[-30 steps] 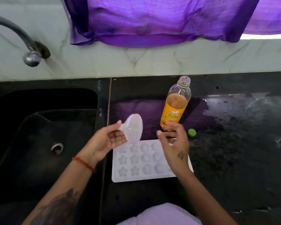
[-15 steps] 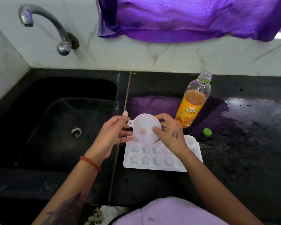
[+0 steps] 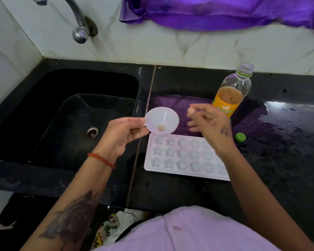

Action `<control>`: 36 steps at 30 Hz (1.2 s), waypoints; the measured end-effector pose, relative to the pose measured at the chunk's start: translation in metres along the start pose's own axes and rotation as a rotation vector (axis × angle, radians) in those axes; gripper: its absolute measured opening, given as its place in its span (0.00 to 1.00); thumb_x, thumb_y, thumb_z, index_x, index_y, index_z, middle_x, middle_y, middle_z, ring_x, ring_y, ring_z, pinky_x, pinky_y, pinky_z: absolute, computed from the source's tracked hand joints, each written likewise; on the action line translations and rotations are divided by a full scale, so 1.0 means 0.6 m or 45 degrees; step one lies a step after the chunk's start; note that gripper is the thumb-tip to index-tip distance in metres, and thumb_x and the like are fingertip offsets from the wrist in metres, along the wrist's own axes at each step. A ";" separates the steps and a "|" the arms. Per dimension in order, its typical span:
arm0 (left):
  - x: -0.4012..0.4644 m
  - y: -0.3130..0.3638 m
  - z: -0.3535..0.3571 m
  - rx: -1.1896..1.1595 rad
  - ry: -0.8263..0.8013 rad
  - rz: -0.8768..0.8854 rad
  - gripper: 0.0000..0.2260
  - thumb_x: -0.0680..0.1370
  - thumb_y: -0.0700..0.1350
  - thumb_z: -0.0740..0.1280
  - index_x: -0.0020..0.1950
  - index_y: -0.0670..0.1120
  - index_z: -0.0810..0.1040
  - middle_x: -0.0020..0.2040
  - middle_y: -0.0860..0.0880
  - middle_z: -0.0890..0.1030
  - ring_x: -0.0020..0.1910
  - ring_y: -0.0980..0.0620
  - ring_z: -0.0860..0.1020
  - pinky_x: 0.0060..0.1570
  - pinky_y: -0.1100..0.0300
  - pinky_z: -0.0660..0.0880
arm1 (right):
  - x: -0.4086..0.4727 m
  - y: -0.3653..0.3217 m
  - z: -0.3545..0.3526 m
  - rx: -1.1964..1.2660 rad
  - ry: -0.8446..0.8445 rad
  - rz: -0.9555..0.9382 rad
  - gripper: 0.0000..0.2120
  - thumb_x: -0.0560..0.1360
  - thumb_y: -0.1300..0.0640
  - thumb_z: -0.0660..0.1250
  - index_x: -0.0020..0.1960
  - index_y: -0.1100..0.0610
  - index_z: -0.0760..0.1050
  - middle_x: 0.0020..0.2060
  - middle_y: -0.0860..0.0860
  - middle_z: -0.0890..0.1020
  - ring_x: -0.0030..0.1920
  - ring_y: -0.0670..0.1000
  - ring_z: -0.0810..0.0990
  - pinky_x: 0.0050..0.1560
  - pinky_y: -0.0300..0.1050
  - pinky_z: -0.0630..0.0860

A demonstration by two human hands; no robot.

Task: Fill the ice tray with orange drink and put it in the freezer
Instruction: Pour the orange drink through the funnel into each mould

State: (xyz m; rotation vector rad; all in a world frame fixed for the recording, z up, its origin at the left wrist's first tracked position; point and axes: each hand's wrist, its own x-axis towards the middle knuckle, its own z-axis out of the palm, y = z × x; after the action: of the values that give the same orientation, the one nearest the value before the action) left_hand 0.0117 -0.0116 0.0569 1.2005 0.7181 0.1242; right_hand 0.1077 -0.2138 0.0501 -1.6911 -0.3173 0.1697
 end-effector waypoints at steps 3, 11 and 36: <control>0.005 -0.003 -0.012 -0.068 0.049 -0.047 0.03 0.73 0.32 0.68 0.44 0.37 0.80 0.35 0.45 0.85 0.35 0.52 0.84 0.34 0.64 0.80 | -0.006 0.003 -0.039 -0.081 0.558 -0.196 0.07 0.70 0.49 0.71 0.46 0.47 0.76 0.39 0.48 0.81 0.36 0.43 0.80 0.37 0.41 0.78; 0.015 -0.026 -0.021 -0.092 0.099 -0.126 0.01 0.72 0.33 0.69 0.42 0.37 0.80 0.33 0.45 0.85 0.33 0.52 0.84 0.32 0.64 0.79 | 0.034 0.052 -0.088 -0.284 0.624 -0.044 0.48 0.62 0.44 0.77 0.72 0.51 0.54 0.68 0.54 0.65 0.67 0.50 0.66 0.66 0.47 0.68; 0.023 -0.044 -0.017 -0.016 0.083 -0.174 0.02 0.72 0.33 0.70 0.44 0.37 0.80 0.34 0.46 0.85 0.34 0.52 0.84 0.32 0.64 0.79 | 0.032 0.013 -0.067 -0.980 0.114 -0.600 0.36 0.61 0.55 0.78 0.66 0.55 0.68 0.53 0.58 0.73 0.47 0.50 0.72 0.42 0.41 0.70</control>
State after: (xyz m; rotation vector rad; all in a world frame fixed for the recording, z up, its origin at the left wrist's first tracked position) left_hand 0.0095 -0.0074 0.0255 1.1358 0.8528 0.0542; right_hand 0.1384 -0.2469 0.0497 -2.3060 -0.7702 -0.4304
